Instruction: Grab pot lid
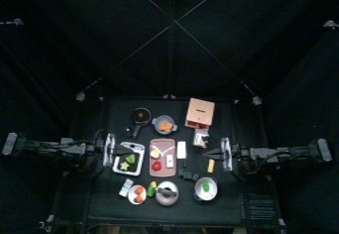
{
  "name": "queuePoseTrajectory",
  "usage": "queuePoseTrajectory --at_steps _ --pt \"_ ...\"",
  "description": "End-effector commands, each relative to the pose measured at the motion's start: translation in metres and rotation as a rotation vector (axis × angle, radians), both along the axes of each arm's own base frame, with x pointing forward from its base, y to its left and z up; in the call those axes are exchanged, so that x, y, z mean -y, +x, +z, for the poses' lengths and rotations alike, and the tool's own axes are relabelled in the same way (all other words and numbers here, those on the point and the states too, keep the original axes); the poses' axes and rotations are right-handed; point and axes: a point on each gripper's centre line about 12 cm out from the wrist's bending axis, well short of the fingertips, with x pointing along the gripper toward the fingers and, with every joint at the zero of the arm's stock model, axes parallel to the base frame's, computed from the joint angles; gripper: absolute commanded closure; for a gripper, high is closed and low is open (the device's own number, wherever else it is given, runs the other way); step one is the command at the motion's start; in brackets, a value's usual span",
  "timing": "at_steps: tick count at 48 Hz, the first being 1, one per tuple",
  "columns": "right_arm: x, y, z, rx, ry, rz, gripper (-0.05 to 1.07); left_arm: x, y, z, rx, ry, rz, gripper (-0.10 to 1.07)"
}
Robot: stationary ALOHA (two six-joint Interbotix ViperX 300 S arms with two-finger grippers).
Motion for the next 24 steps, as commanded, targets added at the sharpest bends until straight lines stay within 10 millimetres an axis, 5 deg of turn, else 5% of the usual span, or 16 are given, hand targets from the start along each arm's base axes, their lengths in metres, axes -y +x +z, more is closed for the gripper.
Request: queuePoseTrajectory --at_steps 1,24 --pt "0.001 0.006 0.005 0.003 0.002 -0.002 1.04 -0.001 0.003 0.005 0.015 -0.001 0.005 1.03" --pt "-0.003 0.015 0.021 0.099 -0.092 0.023 1.01 -0.025 0.014 0.003 -0.046 -0.091 0.126 1.00"
